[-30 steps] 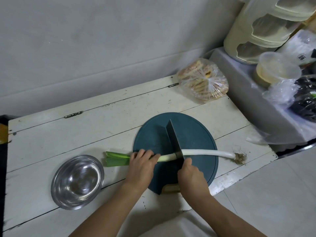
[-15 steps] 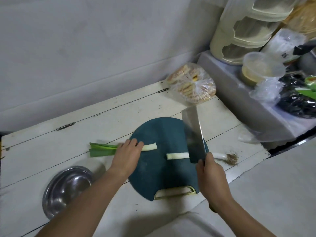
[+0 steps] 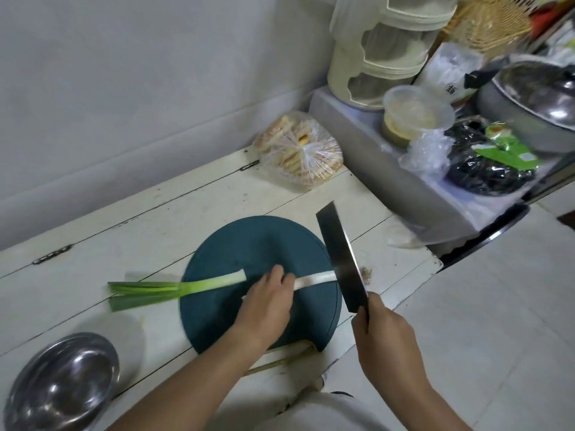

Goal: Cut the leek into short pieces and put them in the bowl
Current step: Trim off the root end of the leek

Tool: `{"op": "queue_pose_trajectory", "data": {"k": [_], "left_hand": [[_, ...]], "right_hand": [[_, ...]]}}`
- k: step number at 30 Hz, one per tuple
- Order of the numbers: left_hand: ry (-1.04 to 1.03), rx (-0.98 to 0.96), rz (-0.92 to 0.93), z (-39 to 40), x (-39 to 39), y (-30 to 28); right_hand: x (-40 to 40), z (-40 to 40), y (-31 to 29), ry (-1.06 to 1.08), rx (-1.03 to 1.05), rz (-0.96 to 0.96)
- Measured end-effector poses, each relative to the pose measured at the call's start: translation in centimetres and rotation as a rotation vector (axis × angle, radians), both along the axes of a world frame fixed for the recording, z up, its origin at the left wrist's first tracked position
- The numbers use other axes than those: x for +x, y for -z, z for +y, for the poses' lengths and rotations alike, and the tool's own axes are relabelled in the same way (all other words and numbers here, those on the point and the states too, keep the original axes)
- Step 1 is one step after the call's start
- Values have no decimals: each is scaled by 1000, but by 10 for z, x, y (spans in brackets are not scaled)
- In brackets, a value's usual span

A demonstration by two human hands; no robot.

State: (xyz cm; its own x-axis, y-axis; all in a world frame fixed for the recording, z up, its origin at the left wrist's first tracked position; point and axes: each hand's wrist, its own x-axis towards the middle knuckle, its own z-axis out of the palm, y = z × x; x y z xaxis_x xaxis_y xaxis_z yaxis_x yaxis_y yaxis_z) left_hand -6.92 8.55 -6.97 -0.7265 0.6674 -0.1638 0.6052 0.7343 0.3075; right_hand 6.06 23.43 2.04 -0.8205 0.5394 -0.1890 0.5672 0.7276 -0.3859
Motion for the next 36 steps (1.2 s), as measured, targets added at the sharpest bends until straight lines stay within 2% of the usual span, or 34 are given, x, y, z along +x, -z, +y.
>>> {"op": "queue_pose_trajectory", "data": {"k": [5,9,19,27,36], "left_hand": [[-315,149,-337,-53,8,-7],[-395,166,-449,-63,9,-6],[-415,143,-424,-76,13,1],[-408,159,-395,-77,15,5],[-365,165,-364,-78,15,11]], "right_hand": [[3,-30,6,-230,13,-78],[-2,-36,22,-405,107,-108],[-14,8,41,-245,127,-127],[-17,14,43,-228,111,-123],[-4,-27,38,-415,97,-117]]}}
